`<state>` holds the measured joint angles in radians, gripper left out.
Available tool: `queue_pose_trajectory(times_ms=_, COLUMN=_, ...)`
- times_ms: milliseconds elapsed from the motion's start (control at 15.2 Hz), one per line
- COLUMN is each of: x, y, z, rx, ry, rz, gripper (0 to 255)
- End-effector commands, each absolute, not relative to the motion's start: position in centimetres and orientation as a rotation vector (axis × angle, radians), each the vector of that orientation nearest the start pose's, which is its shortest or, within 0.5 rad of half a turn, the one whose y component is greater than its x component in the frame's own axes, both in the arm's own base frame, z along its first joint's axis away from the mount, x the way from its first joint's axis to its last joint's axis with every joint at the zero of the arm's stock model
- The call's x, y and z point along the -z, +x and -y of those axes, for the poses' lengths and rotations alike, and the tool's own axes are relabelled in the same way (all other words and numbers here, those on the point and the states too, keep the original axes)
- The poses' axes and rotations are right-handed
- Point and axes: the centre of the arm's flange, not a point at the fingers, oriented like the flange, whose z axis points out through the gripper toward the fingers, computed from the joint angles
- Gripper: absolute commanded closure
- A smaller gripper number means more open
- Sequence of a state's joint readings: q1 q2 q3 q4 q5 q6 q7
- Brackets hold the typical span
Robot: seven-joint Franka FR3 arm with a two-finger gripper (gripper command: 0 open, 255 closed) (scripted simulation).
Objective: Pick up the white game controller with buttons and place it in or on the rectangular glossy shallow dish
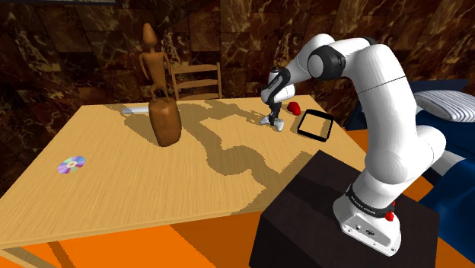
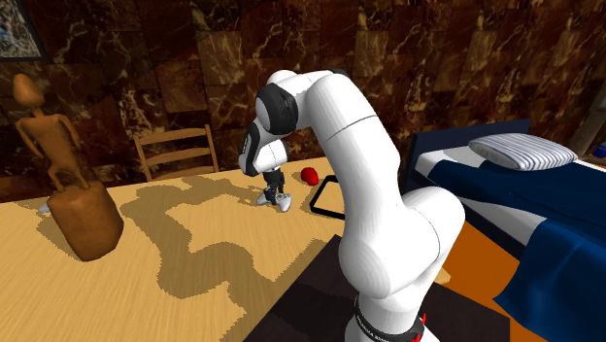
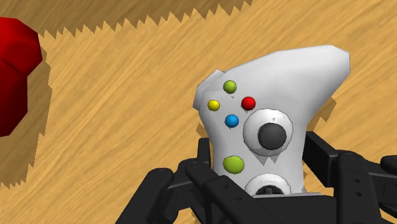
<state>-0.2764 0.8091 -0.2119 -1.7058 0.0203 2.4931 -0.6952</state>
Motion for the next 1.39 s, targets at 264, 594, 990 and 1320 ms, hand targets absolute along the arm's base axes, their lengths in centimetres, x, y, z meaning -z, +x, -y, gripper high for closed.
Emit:
queue_pose_trajectory(times_ms=264, x=-13.0, y=59.4, z=30.2, rx=-0.135, ry=-3.227, rz=0.412, gripper=255)
queue_pose_trajectory(times_ms=594, x=-13.5, y=59.4, z=30.2, rx=-0.134, ry=-3.227, rz=0.412, gripper=255)
queue_pose_trajectory(times_ms=990, x=-16.7, y=59.4, z=30.2, rx=-0.134, ry=-3.227, rz=0.412, gripper=255)
queue_pose_trajectory(times_ms=1320, x=-19.3, y=59.4, z=30.2, rx=-0.134, ry=-3.227, rz=0.412, gripper=255)
